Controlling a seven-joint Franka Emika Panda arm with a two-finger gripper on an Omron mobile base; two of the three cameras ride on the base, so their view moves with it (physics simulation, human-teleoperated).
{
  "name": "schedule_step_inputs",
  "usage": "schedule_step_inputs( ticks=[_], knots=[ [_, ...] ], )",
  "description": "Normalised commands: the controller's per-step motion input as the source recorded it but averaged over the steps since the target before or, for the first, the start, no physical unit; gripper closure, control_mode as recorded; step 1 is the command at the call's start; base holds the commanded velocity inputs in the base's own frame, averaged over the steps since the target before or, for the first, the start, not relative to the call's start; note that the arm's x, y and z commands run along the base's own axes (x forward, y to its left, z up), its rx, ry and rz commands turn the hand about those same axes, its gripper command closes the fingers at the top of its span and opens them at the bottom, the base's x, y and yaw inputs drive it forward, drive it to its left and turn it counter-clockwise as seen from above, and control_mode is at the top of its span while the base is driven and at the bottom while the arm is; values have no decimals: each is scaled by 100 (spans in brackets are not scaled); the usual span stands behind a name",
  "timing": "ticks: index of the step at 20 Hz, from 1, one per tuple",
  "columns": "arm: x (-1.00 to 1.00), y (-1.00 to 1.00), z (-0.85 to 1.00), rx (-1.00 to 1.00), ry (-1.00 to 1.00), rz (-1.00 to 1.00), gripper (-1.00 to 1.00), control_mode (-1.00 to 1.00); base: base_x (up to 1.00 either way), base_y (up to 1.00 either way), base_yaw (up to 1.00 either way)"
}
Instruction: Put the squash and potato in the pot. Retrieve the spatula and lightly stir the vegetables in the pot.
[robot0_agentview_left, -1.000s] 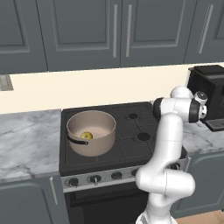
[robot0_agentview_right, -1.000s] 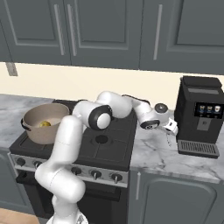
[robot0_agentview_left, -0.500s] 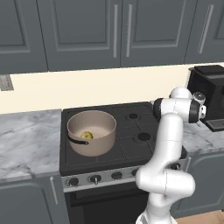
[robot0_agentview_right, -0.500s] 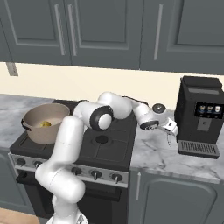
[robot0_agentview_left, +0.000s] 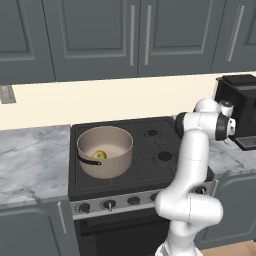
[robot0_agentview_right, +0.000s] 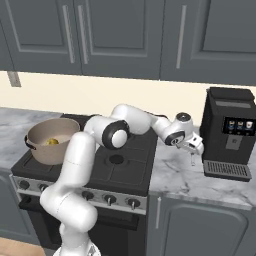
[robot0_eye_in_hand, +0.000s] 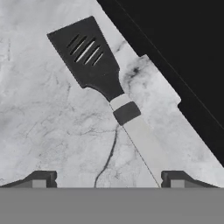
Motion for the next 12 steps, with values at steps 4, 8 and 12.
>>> schedule_step_inputs(
  ticks=[4, 8, 12],
  knots=[
    [-41, -1, -23, 15, 18, -2, -100, -100, 0, 0, 0],
    [-51, 0, -27, 14, 12, -2, -100, -100, 0, 0, 0],
    [-50, 0, -22, 16, 3, 0, -100, -100, 0, 0, 0]
  ],
)
